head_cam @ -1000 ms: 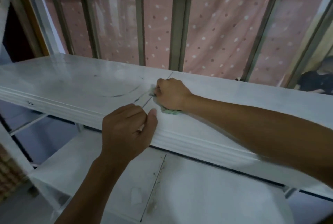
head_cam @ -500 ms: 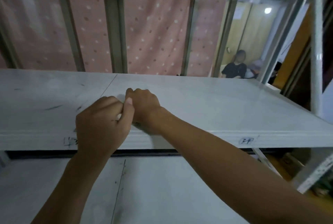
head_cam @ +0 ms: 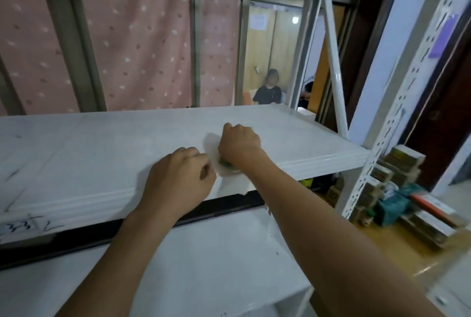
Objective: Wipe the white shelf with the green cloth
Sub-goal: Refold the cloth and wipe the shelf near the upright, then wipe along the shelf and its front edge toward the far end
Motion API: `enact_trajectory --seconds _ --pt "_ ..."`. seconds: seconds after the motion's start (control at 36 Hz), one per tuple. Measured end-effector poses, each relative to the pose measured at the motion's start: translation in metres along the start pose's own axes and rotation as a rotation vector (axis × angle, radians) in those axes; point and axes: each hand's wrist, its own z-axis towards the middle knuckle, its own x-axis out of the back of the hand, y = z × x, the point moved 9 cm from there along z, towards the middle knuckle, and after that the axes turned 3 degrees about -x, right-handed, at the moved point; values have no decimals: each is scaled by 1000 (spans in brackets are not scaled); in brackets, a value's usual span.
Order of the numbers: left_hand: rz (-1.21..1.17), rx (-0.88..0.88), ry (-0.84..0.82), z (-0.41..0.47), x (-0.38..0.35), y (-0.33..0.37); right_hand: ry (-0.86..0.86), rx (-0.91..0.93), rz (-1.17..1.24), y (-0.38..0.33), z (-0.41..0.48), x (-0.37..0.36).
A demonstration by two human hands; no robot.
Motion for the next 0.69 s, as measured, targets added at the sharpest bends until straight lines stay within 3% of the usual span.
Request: enact_trajectory --seconds 0.42,0.69 --pt "4 -58 53 -24 11 5 17 -440 -245 184 -62 42" --pt "25 -31 48 -24 22 11 167 -295 -42 143 -29 59"
